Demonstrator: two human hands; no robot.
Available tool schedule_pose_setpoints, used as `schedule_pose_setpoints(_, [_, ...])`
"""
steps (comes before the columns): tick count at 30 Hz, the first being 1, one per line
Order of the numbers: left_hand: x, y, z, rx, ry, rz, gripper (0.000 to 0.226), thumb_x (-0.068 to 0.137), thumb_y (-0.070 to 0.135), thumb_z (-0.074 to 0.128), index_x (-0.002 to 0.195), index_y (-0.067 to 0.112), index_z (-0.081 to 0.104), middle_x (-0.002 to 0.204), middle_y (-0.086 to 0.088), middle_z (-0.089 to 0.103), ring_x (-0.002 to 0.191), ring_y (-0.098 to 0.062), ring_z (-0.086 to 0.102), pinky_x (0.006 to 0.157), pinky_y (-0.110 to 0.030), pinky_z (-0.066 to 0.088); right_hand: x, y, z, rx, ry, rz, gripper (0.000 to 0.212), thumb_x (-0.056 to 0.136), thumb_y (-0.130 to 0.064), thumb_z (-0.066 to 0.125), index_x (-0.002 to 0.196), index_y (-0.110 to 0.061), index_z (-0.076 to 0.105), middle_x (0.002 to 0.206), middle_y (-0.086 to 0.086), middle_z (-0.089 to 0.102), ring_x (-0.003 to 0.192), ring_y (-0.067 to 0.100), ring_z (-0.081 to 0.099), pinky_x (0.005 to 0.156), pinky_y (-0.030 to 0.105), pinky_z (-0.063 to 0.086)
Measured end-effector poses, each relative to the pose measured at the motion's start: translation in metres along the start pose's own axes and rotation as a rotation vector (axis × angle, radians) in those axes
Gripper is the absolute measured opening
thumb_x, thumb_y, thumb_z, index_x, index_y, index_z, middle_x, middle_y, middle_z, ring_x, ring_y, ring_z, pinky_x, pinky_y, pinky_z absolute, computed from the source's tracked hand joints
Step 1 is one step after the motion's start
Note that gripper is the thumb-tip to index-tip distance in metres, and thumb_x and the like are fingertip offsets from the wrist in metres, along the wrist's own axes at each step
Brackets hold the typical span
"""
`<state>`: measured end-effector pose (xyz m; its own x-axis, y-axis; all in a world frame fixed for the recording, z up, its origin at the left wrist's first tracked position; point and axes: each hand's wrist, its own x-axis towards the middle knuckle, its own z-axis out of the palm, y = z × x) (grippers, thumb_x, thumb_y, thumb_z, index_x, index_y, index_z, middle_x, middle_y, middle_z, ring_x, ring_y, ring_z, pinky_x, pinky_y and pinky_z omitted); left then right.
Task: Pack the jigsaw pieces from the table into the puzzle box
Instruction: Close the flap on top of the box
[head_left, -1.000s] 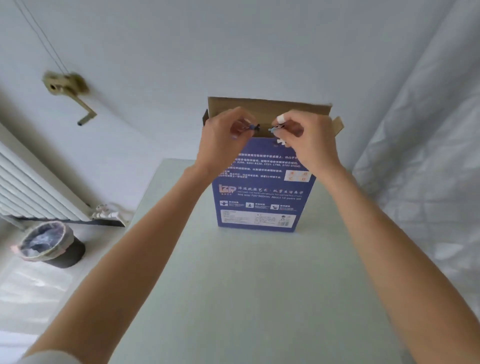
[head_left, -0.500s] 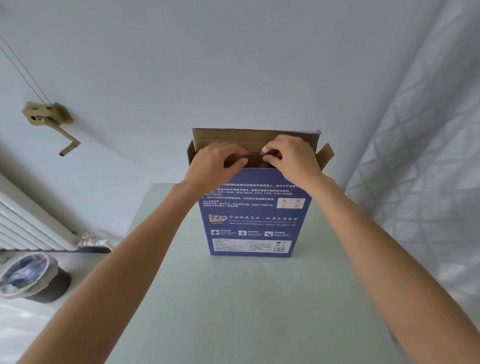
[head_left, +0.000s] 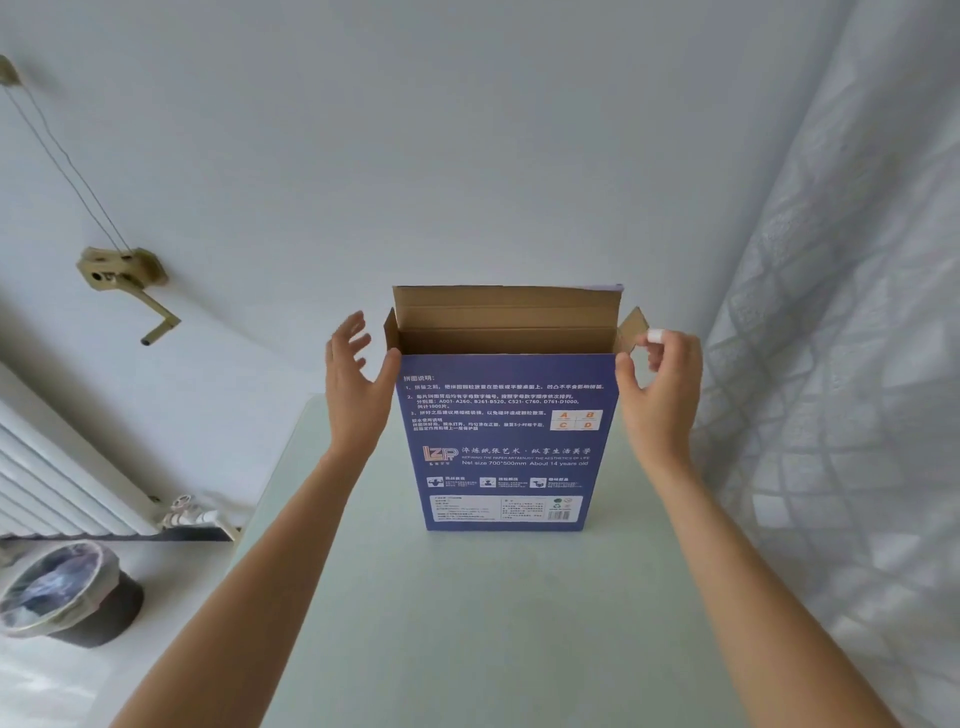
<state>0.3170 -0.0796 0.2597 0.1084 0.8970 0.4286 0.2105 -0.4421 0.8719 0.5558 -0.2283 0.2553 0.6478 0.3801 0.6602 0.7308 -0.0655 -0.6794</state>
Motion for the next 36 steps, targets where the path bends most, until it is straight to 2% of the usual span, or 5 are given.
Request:
schedule_pose_setpoints(5, [0.003, 0.003, 0.002, 0.02, -0.146, 0.007, 0.02, 0.095, 0.025, 0.05, 0.112, 0.027, 0.061, 0.111, 0.011, 0.06, 0.105, -0.005, 0.056, 0.091, -0.026, 0.046, 0.014, 0.0, 0.003, 0.405, -0.332, 0.486, 0.031, 0.094, -0.026, 0.051, 0.119, -0.01, 0.043, 0.123, -0.001, 0.052, 0.105, 0.01, 0.05, 0.079, 0.007, 0.039])
schedule_pose_setpoints(11, [0.033, 0.003, -0.002, 0.145, -0.185, 0.005, 0.006, 0.086, 0.019, 0.064, 0.092, 0.017, 0.066, 0.103, 0.001, 0.062, 0.084, -0.011, 0.063, 0.066, -0.008, 0.044, 0.028, 0.011, 0.005, 0.193, -0.321, 0.343, 0.021, 0.093, -0.026, 0.053, 0.1, -0.009, 0.064, 0.112, 0.005, 0.061, 0.092, 0.011, 0.055, 0.08, 0.021, 0.038])
schedule_pose_setpoints(20, [0.049, 0.008, 0.0, -0.1, -0.357, 0.004, 0.072, 0.077, -0.01, 0.059, 0.131, 0.032, 0.039, 0.124, 0.011, 0.049, 0.099, -0.006, 0.054, 0.071, -0.016, 0.052, 0.068, 0.004, 0.005, -0.013, -0.542, 0.116, 0.086, 0.08, -0.002, 0.065, 0.143, -0.035, 0.016, 0.115, 0.001, 0.045, 0.068, 0.015, 0.055, 0.074, 0.027, 0.047])
schedule_pose_setpoints(29, [0.024, -0.002, -0.008, 0.149, -0.258, 0.321, 0.027, 0.088, 0.017, 0.063, 0.115, 0.014, 0.062, 0.113, 0.002, 0.058, 0.098, -0.007, 0.059, 0.086, -0.013, 0.049, 0.058, 0.008, -0.002, -0.12, -0.463, -0.209, 0.026, 0.088, -0.026, 0.061, 0.111, -0.016, 0.067, 0.104, 0.003, 0.062, 0.073, 0.01, 0.057, 0.076, 0.029, 0.049])
schedule_pose_setpoints(36, [0.026, 0.007, -0.002, 0.24, -0.143, 0.277, 0.012, 0.085, 0.014, 0.065, 0.096, 0.011, 0.071, 0.101, -0.002, 0.065, 0.082, -0.009, 0.06, 0.068, 0.001, 0.041, 0.05, 0.01, 0.004, -0.136, -0.316, -0.201, 0.016, 0.079, -0.021, 0.073, 0.091, -0.011, 0.072, 0.094, 0.004, 0.061, 0.07, 0.02, 0.059, 0.065, 0.035, 0.05])
